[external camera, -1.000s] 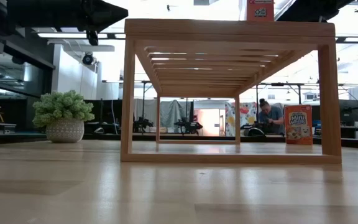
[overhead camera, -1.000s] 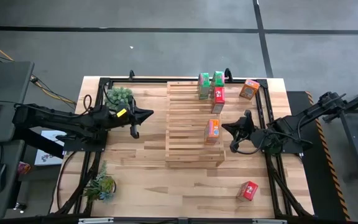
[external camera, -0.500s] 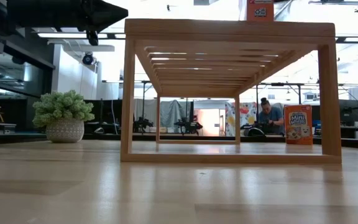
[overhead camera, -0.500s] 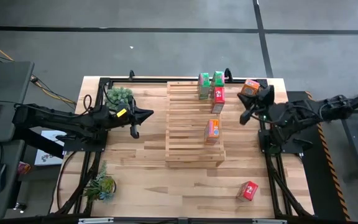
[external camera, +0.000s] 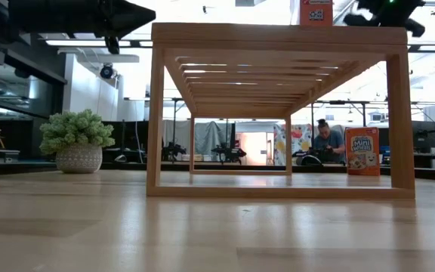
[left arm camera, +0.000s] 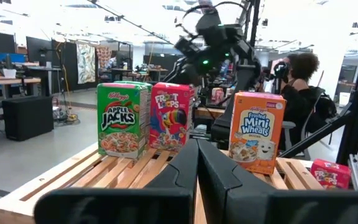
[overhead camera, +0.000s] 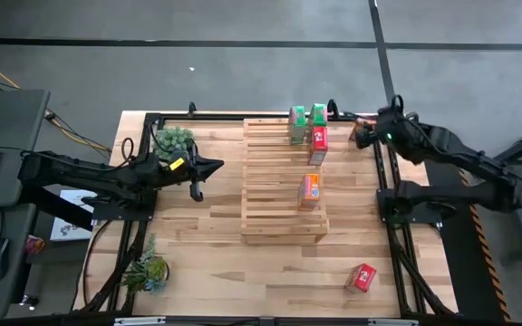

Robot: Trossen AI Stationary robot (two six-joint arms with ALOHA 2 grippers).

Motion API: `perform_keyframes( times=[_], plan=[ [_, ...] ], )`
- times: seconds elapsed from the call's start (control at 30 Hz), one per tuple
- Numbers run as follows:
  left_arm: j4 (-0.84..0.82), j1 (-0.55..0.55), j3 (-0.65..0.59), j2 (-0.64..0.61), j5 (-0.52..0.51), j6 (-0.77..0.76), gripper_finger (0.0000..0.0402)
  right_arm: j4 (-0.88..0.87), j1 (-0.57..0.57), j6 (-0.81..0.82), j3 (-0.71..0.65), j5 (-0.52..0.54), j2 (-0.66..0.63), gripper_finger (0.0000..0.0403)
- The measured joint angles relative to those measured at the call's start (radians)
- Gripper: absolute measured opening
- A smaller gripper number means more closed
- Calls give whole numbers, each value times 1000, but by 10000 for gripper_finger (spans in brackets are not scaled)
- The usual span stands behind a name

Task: Stack cereal on shelf
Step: Put the orange cereal box on the shelf aligned with the other orange cereal box

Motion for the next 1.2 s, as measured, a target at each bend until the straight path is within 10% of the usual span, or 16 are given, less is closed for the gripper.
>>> perform_keyframes(
  times=[0.47,1.2],
  plan=[
    [2,0,0,0,0,20,0,28,-459,-333,0,-320,352,286],
    [-1,0,1,0,0,12,0,124,-469,-165,-21,-118,644,286]
  ],
)
